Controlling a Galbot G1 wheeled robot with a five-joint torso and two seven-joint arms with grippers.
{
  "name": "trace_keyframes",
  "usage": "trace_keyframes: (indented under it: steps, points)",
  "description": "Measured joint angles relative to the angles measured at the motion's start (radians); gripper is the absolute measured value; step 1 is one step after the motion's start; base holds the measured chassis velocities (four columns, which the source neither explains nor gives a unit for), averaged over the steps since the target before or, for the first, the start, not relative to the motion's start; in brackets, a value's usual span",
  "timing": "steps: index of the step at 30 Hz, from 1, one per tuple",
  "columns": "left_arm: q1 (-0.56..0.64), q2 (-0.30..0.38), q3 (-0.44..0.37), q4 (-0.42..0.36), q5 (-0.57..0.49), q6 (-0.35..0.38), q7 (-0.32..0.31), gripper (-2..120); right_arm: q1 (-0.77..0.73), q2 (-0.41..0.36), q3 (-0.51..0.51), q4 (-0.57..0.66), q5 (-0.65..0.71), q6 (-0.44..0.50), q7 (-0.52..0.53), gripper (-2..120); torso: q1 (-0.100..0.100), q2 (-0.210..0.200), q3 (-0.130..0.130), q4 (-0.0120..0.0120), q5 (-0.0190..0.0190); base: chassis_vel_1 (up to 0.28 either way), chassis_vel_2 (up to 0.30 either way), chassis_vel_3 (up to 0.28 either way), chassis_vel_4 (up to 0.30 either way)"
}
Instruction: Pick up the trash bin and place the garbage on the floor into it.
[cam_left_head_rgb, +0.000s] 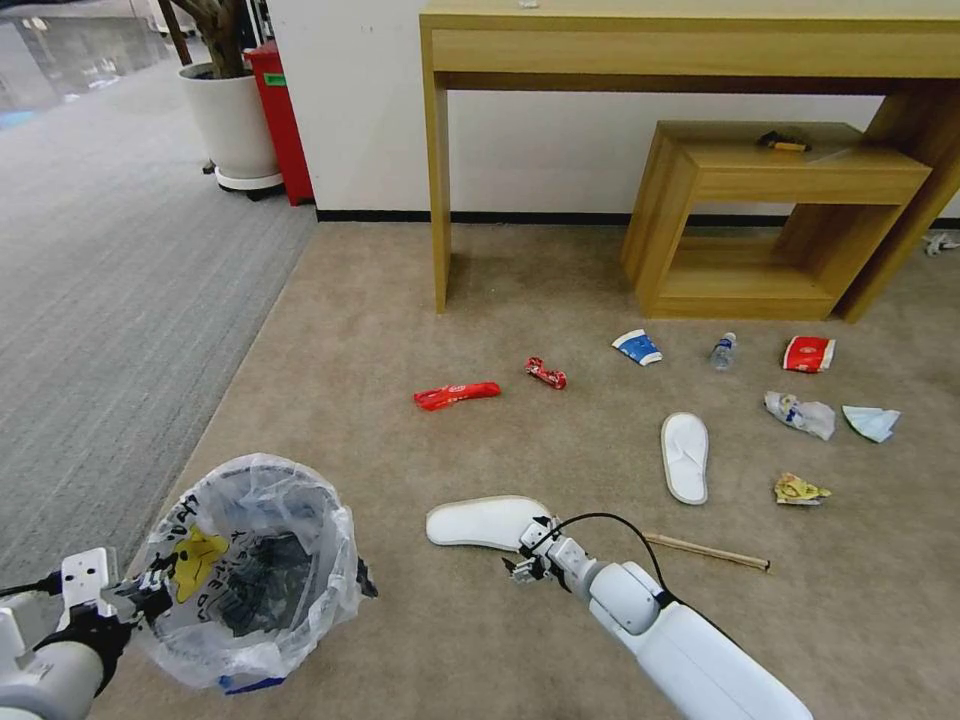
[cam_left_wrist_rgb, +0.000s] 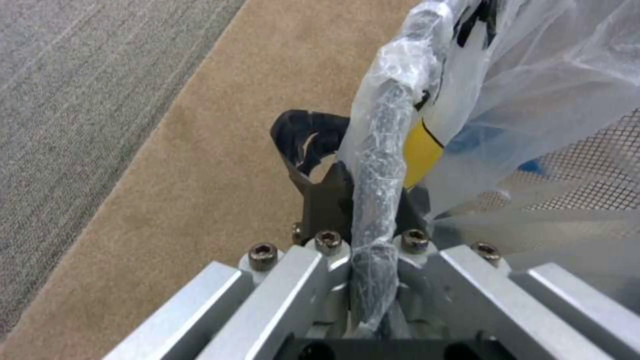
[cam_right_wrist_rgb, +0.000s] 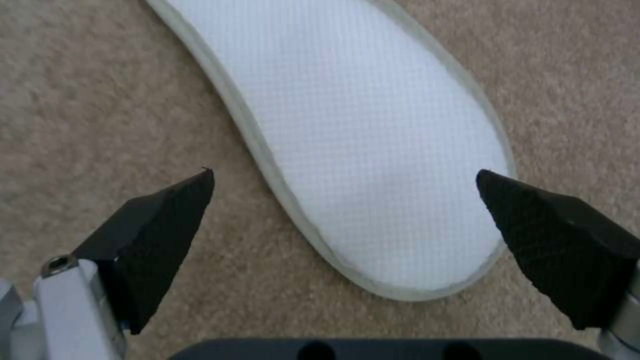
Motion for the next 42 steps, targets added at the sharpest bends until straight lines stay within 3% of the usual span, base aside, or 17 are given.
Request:
trace_keyframes:
  steps: [15, 27, 42]
  points:
    - [-0.001, 0.006, -0.003, -0.002, -0.003, 0.000, 0.003, 0, 0.094, 0.101, -0.002, -0.158, -0.055, 0.049, -0.010, 100, 0.000, 0.000, 0.000, 0.0001, -0.0001, 0.000, 0.000, 0.000, 0.000]
    - [-0.002, 0.008, -0.002, 0.007, -0.004, 0.000, 0.008, 0, 0.031, 0.071, -0.048, -0.055, 0.003, -0.002, 0.000, 100, 0.000, 0.000, 0.000, 0.0000, 0.0000, 0.000, 0.000, 0.000, 0.000]
    - [-0.008, 0.008, 0.002, 0.008, -0.003, 0.000, 0.008, 0, 0.087, 0.123, -0.008, -0.196, -0.071, 0.024, -0.004, 100, 0.000, 0.000, 0.000, -0.0001, 0.0000, 0.000, 0.000, 0.000, 0.000]
